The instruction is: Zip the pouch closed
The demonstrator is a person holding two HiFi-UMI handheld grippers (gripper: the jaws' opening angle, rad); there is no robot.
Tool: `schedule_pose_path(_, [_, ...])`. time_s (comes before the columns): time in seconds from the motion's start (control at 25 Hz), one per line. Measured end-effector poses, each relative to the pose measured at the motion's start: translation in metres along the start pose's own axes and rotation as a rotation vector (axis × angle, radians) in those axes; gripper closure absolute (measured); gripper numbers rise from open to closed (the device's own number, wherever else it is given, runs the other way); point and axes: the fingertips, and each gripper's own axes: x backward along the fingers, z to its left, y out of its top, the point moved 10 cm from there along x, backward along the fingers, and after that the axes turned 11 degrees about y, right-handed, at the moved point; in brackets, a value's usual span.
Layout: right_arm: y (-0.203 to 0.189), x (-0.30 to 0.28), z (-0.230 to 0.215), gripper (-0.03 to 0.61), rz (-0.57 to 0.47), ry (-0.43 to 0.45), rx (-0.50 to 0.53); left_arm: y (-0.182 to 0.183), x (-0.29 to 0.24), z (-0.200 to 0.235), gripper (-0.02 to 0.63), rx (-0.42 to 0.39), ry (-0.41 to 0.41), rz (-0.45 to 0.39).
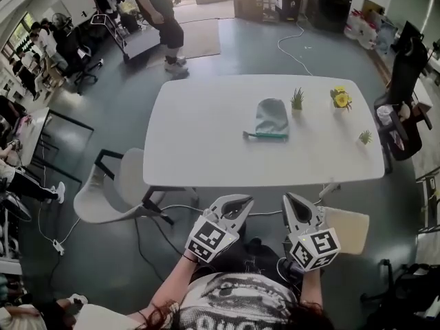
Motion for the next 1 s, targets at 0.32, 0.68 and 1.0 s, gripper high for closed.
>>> schedule_pose_path(0.32, [0.002,0.008,0.007,0.586,0.003,-0.003,0.07,0.009,0.013,-0.012,0.601,-0.039,0.006,-0.024])
schedule_pose_path(0.68, [0.004,0.012,0.011,0.586,0.011,0.001,0.107,0.017,0.013,-0.02,0.601,-0.052,-0.011,-0.06])
schedule_pose_path(1.0, [0.006,0.014,0.015,0.586,0.012,0.01,0.113,0.021,0.016,-0.023,0.601,-0.059,-0.018,-0.08])
